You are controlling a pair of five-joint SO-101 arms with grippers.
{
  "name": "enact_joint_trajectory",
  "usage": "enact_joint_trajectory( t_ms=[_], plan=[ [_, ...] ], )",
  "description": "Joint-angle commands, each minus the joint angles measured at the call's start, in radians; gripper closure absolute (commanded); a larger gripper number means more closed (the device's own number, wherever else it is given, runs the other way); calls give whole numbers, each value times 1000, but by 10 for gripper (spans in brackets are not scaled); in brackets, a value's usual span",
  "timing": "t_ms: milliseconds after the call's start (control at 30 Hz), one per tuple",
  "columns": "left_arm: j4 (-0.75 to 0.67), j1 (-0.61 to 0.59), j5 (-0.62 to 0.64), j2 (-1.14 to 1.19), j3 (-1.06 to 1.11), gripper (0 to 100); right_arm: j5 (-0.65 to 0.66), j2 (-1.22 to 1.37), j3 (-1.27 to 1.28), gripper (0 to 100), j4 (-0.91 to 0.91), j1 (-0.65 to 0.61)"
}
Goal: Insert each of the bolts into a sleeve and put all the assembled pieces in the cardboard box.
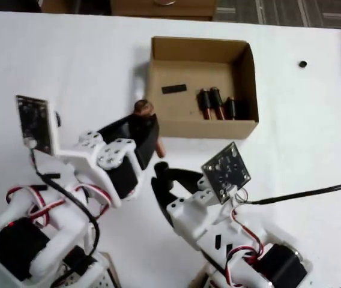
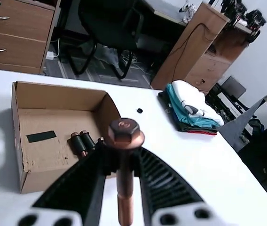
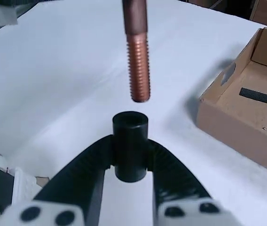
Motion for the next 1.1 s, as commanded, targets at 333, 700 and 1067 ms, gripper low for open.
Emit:
enact_joint_trajectory(
  t_ms=[333,700,1067],
  plan=[
    [38,-5,-9,-14,-15,976,5,-15,-8,978,-19,41],
    [35,0,-8,-12,-4,976,6,-13,-12,978,-21,42],
    [37,0,18,-9,-2,976,6,-10,-14,978,-35,41]
  ],
)
